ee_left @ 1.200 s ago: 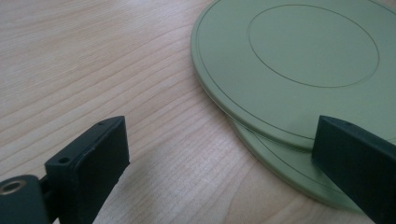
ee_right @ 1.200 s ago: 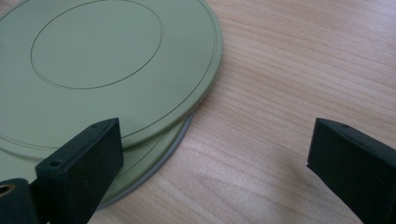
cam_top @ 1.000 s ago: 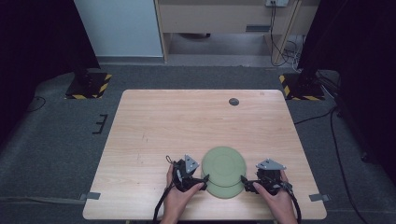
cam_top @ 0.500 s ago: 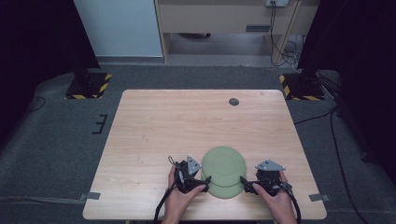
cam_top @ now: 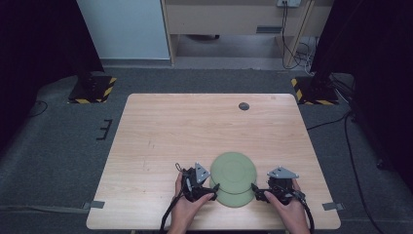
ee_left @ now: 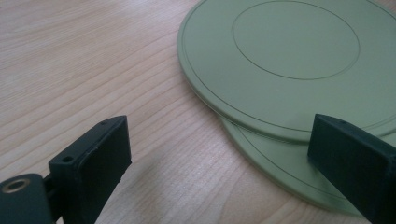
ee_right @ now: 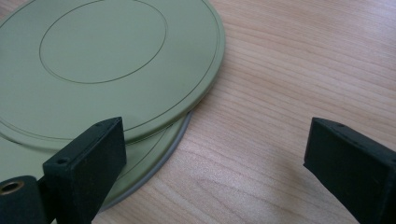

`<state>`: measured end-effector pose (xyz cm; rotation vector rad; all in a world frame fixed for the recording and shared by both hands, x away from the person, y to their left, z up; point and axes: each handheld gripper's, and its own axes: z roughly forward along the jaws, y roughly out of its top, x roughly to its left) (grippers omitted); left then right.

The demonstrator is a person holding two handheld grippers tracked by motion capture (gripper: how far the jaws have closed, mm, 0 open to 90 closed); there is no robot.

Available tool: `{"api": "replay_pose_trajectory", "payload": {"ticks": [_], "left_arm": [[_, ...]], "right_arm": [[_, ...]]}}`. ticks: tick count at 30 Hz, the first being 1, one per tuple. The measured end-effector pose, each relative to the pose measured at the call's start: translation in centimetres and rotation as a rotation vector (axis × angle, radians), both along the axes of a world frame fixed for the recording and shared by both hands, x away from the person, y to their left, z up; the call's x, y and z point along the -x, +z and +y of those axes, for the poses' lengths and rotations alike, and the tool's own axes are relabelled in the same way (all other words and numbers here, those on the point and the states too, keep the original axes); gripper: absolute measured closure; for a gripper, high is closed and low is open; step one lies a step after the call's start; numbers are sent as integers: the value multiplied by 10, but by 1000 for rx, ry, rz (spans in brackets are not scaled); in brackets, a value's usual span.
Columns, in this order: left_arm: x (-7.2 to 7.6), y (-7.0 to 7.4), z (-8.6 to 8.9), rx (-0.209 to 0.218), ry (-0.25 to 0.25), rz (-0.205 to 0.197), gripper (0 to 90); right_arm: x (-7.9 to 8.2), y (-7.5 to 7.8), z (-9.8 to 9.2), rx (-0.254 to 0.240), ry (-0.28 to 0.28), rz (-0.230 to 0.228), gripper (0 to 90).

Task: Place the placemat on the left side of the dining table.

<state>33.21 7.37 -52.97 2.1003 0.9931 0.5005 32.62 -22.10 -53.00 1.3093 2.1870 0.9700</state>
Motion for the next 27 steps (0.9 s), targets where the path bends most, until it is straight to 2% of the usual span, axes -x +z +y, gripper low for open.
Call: {"api": "replay_pose_trajectory", "payload": {"ticks": [10, 27], "left_arm": [[-3, -1, -1, -9, 16, -1, 52], [-13, -2, 0, 11, 10, 30, 35]], "right_arm": [[-3, -1, 0, -2, -11, -2, 57], [-12, -1, -2, 1, -39, -14, 46]]}}
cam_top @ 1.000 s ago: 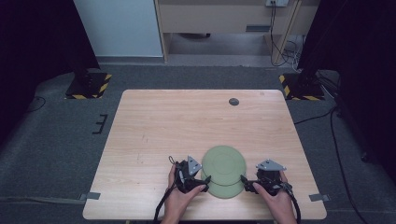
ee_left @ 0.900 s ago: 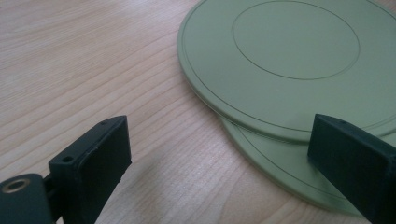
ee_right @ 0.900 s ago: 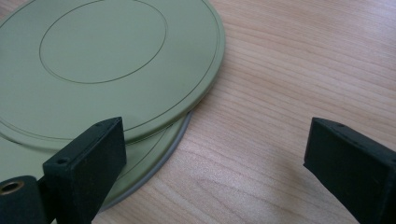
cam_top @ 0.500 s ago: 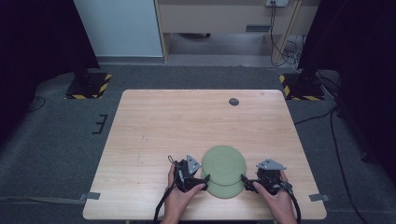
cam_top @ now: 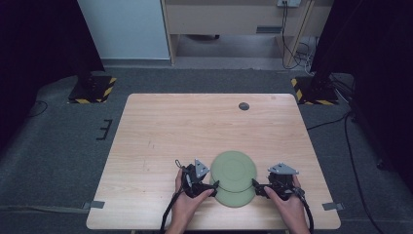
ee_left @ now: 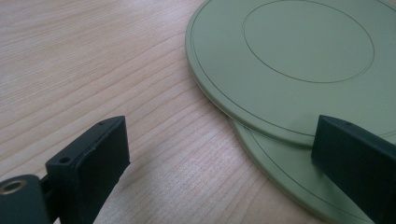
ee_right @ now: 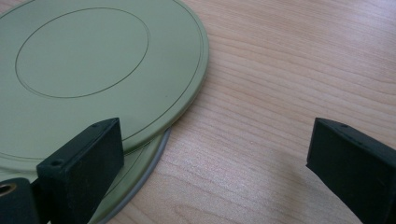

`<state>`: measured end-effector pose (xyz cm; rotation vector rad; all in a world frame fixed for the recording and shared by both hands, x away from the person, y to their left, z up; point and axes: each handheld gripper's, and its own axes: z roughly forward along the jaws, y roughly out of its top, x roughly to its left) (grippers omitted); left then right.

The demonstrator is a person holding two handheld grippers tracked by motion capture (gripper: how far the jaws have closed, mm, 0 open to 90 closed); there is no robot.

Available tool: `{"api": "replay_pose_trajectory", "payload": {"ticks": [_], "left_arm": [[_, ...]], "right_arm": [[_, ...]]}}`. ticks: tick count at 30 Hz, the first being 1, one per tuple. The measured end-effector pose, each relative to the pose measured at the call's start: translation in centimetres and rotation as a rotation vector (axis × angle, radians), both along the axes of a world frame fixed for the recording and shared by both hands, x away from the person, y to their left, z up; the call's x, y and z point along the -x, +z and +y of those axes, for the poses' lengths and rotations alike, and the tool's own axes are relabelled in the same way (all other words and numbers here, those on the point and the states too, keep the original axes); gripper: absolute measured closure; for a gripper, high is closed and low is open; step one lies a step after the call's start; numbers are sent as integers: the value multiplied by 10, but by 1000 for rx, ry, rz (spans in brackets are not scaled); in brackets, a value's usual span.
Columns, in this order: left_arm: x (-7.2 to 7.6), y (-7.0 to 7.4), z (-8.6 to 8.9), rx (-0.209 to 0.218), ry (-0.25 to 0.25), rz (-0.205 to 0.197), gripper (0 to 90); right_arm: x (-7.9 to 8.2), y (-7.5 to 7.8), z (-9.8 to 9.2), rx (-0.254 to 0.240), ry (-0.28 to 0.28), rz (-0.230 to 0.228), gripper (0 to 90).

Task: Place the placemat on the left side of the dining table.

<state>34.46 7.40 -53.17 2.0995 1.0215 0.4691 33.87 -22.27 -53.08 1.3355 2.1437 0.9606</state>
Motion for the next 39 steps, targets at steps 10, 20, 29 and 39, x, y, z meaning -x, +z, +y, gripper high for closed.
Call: {"api": "replay_pose_trajectory", "payload": {"ticks": [10, 20, 29, 39], "left_arm": [[-1, 2, 1, 0, -6, 0, 50], [-5, 5, -2, -18, -6, -3, 42], [-1, 4, 3, -37, -16, -7, 57], [-9, 3, 1, -40, -4, 3, 34]], "right_arm": [[4, 1, 2, -6, 14, 4, 63], [1, 0, 3, -6, 13, 6, 40], [2, 1, 2, -4, 17, 4, 67], [-1, 0, 2, -10, 9, -3, 42]]}}
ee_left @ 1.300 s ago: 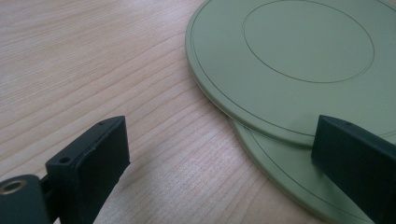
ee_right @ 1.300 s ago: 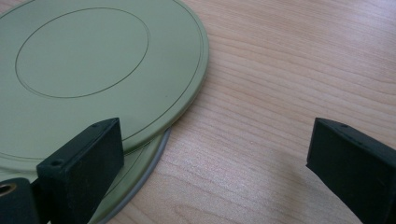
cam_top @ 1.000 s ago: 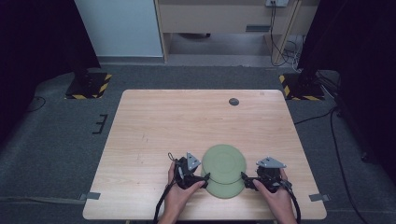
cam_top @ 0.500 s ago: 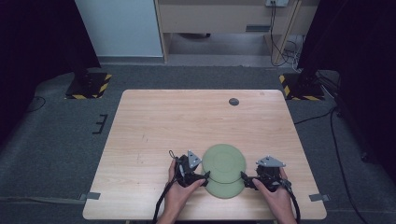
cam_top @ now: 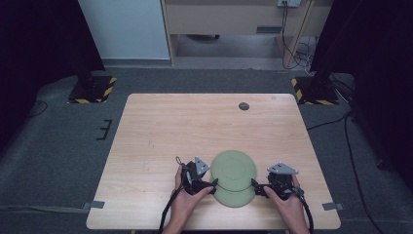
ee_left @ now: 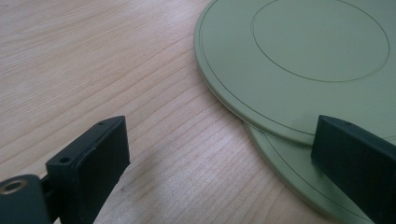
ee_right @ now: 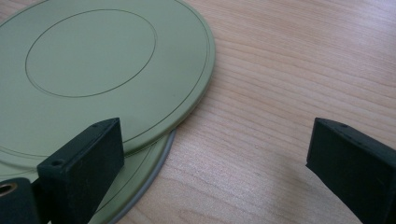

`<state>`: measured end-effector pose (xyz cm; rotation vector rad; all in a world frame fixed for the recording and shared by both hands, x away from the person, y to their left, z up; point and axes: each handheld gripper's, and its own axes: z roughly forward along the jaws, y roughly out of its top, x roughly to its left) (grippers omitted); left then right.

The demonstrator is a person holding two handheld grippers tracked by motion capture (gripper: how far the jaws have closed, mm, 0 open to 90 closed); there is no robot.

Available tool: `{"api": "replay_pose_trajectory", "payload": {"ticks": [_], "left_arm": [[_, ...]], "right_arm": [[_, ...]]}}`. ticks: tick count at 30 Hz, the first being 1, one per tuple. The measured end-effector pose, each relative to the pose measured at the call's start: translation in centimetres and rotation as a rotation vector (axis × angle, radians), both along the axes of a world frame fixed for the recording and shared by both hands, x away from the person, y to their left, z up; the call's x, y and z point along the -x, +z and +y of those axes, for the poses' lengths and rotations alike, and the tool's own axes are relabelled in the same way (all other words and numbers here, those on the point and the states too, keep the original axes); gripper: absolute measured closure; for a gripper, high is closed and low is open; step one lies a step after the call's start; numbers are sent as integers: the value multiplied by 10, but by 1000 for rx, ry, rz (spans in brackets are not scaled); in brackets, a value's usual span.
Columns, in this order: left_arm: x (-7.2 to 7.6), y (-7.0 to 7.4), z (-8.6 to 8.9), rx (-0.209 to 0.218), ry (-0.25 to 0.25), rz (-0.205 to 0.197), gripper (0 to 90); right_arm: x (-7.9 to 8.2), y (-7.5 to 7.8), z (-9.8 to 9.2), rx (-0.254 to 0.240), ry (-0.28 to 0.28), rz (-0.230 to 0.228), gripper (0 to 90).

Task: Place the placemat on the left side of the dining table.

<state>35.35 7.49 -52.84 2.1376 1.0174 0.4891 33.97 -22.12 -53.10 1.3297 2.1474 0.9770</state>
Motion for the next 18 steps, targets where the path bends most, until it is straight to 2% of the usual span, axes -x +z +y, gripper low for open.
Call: {"api": "replay_pose_trajectory", "payload": {"ticks": [6, 7, 8, 10, 11, 18], "left_arm": [[-2, 1, 1, 21, -10, 10, 55], [-2, 3, 2, 49, -15, 10, 56], [-2, 3, 2, 49, -15, 10, 67], [-4, 7, 4, 82, -14, 26, 72], [-6, 11, 3, 62, -27, 23, 75], [-16, 23, -1, 29, -53, 29, 75]], "right_arm": [[1, 1, -1, -4, 6, -4, 60], [1, 2, -1, -4, 9, -5, 61], [1, 2, -2, -7, 6, -4, 65], [0, 3, -3, -6, 5, -7, 69], [0, 3, -5, -8, 9, -9, 74], [1, 7, 1, 1, 53, -26, 82]]}}
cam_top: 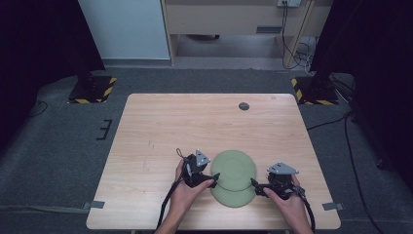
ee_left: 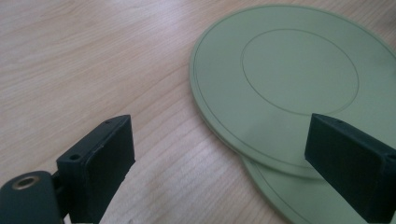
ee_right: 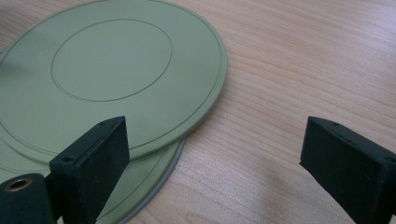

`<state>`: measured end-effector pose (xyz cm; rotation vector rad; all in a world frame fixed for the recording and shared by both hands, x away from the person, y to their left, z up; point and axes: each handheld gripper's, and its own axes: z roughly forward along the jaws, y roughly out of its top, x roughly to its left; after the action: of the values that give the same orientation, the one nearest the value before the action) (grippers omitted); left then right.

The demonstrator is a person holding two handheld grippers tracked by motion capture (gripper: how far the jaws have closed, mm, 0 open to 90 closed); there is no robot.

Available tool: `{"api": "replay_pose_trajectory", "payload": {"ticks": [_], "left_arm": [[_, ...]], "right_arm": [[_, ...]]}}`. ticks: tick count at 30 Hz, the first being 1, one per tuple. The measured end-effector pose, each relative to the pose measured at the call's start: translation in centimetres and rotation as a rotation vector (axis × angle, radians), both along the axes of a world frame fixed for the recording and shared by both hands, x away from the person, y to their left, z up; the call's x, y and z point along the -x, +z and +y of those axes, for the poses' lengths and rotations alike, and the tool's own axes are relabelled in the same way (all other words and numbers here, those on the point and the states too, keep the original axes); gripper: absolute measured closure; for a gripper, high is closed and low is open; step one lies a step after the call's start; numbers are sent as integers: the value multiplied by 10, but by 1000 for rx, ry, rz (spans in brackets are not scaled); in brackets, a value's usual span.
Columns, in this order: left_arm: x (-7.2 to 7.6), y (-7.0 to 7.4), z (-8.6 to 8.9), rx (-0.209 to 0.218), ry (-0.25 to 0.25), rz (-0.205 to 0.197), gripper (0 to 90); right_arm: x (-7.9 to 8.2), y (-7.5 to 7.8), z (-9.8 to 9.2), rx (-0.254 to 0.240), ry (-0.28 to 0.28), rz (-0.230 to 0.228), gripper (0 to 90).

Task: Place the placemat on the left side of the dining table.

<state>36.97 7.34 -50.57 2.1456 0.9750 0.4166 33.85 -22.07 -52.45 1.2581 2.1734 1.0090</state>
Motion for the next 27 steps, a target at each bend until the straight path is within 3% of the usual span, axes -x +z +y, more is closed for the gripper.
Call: {"api": "replay_pose_trajectory", "payload": {"ticks": [8, 17, 27], "left_arm": [[-11, 9, -7, -23, -21, 15, 79], [-18, 7, -15, -57, -42, 52, 120], [-25, 6, -18, -48, -43, 79, 154]], "right_arm": [[-3, 1, -7, -9, -11, -6, 97], [-5, 1, -18, -11, -22, -8, 205], [-7, 1, -26, -13, -47, -5, 229]]}}
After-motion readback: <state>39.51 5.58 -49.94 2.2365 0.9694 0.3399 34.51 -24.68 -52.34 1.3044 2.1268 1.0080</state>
